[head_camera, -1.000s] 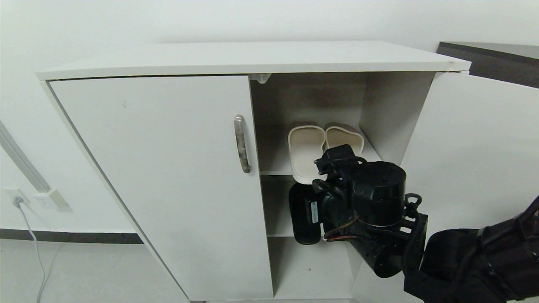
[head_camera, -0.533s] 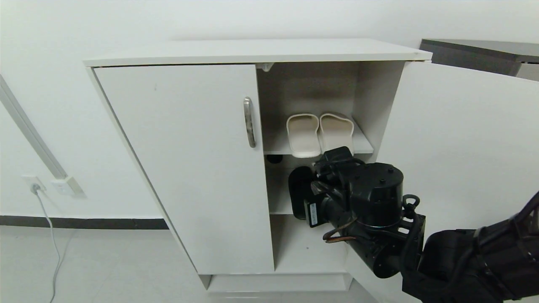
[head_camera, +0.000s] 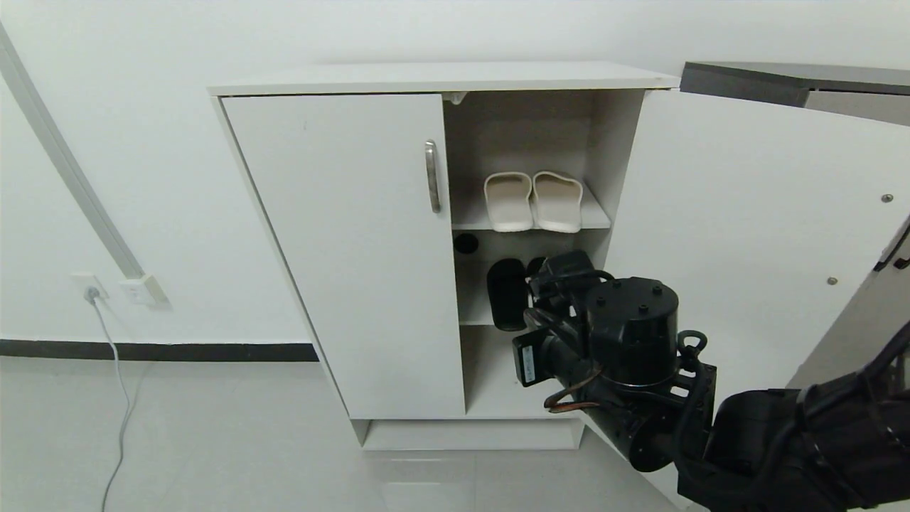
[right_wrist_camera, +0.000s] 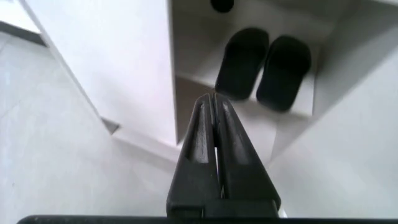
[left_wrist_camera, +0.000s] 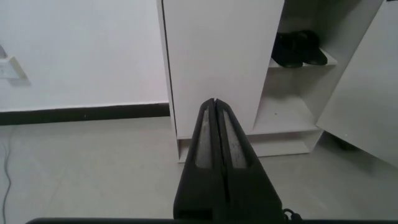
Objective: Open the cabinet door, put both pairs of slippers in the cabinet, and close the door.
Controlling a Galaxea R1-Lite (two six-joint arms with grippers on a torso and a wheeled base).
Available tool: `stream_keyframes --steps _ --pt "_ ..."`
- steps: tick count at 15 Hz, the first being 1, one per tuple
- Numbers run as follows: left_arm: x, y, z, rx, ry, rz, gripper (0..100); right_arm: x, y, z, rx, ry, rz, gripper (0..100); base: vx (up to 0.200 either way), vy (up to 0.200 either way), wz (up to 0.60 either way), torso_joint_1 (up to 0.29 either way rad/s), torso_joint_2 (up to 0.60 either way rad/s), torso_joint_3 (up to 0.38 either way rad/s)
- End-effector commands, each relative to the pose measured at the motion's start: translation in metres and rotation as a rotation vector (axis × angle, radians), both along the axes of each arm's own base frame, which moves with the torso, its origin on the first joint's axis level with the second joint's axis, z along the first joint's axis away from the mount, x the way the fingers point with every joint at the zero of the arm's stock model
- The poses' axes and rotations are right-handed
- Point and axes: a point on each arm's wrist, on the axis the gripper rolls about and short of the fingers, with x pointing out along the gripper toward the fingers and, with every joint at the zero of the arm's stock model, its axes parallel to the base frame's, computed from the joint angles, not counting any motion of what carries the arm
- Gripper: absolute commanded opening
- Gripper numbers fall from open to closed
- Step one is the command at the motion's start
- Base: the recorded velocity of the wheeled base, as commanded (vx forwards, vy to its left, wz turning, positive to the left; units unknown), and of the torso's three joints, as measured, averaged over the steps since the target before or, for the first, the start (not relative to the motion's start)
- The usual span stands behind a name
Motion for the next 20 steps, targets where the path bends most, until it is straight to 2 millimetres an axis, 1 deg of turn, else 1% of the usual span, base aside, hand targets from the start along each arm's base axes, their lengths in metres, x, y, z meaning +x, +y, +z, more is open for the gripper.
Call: stream_keyframes --steps 1,14,18,20 --pt "0.0001 0.0000 -0.0001 0.000 0.002 0.000 0 0.0004 -0.0004 -0.0017 -0.004 0.003 -0.002 0 0.000 0.000 0.00 0.000 0.00 0.000" --pt "0.0001 0.0000 -0.0002 0.000 0.003 0.000 0 -0.0003 -0.0005 -0.0016 -0.006 0.002 -0.004 0 0.000 0.000 0.00 0.000 0.00 0.000" --pt "0.0001 0.0000 -0.0001 0.000 0.002 0.000 0 -0.0003 -0.0005 -0.0017 -0.009 0.003 -0.003 0 0.000 0.000 0.00 0.008 -0.18 -0.286" --pt "0.0001 0.0000 -0.0001 0.000 0.002 0.000 0 -0.0003 -0.0005 -0.0017 -0.009 0.003 -0.003 0 0.000 0.000 0.00 0.051 -0.52 -0.374"
